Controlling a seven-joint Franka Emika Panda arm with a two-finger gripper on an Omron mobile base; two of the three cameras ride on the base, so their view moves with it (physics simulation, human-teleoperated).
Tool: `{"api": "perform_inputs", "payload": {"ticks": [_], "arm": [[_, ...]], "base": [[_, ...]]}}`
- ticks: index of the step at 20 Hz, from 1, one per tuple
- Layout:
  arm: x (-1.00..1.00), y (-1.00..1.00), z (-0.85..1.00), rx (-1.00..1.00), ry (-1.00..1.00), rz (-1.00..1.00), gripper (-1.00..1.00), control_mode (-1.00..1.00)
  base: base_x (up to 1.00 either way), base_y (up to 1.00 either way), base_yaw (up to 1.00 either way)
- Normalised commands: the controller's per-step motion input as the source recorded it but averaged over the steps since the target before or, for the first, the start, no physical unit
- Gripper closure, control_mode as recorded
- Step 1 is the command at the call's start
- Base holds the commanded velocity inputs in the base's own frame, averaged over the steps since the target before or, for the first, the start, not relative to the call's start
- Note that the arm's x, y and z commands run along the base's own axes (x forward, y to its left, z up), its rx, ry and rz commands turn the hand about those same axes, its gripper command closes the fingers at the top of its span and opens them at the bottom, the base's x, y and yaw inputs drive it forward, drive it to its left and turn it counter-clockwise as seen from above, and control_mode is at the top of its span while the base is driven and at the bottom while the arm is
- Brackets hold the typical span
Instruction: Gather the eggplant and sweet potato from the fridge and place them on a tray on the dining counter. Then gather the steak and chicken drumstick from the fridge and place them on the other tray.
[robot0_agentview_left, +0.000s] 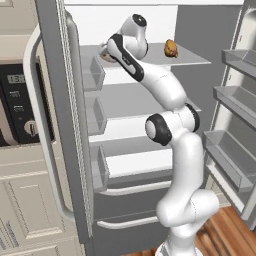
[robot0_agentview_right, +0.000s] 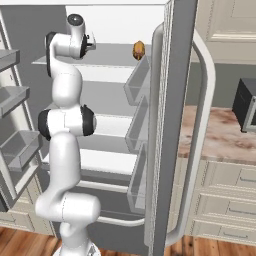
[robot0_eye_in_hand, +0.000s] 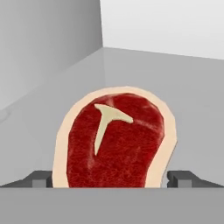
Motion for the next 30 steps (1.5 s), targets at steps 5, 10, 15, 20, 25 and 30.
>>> {"api": "perform_inputs", "payload": {"ticks": [5,10,15,20,25,30], "arm": [[0.0,0.0,-0.34,0.0,0.02,0.0,-1.0,-1.0],[0.03,0.0,-0.27,0.0,0.01,0.0,-1.0,-1.0],[0.06,0.05,-0.15,0.01,0.01,0.0,1.0,-1.0],[0.01,0.0,-0.02,0.04,0.0,0.0,1.0,-1.0],[-0.21,0.0,0.0,0.06,0.0,0.0,1.0,-1.0],[-0.41,0.0,-0.01,0.04,0.0,-0.01,1.0,-1.0]], "base": [[0.0,0.0,0.0],[0.0,0.0,0.0],[0.0,0.0,0.0],[0.0,0.0,0.0],[0.0,0.0,0.0],[0.0,0.0,0.0]]}}
